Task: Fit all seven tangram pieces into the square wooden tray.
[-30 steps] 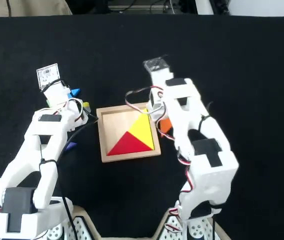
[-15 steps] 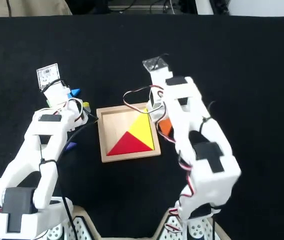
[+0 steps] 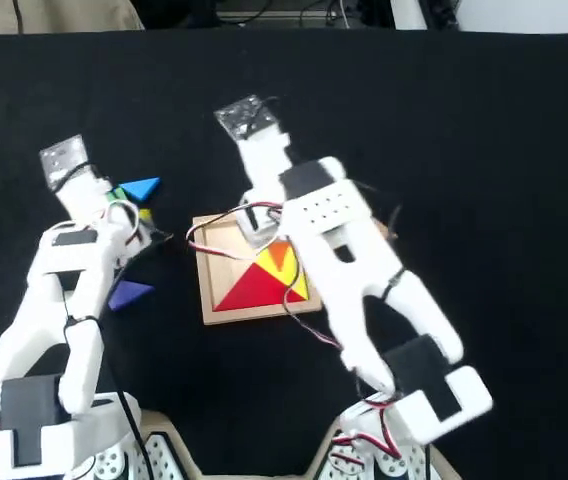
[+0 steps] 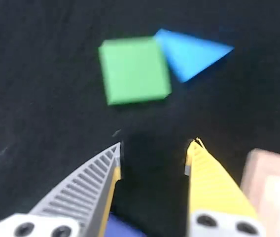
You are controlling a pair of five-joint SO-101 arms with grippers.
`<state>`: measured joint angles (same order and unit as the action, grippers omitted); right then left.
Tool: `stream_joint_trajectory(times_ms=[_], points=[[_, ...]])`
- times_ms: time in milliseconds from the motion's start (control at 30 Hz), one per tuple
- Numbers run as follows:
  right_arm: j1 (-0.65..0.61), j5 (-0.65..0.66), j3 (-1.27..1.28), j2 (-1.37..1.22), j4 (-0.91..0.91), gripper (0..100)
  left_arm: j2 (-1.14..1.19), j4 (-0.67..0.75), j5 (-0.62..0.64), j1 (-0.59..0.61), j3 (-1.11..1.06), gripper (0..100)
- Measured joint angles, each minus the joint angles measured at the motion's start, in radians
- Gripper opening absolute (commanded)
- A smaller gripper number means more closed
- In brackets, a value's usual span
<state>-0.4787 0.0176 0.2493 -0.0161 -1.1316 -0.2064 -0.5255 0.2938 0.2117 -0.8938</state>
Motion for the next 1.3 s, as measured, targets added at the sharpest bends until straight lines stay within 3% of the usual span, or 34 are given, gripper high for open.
stream_joint_trajectory(times_ms=[233,533,833,1067,1300], points=[[-0.147,-0.238,0.0,-0.061,0.066,11.3,-0.005,-0.025,0.0,0.031,-0.006,22],[-0.18,-0.45,0.0,-0.193,0.112,11.0,-0.006,-0.008,0.0,0.032,-0.023,22],[-0.218,-0.474,0.0,-0.227,0.132,11.6,-0.006,-0.008,0.0,0.032,-0.023,22],[-0.218,-0.474,0.0,-0.229,0.135,27.5,-0.006,-0.008,0.0,0.032,-0.023,22],[-0.218,-0.474,0.0,-0.229,0.13,26.1,-0.006,-0.008,0.0,0.032,-0.023,22]])
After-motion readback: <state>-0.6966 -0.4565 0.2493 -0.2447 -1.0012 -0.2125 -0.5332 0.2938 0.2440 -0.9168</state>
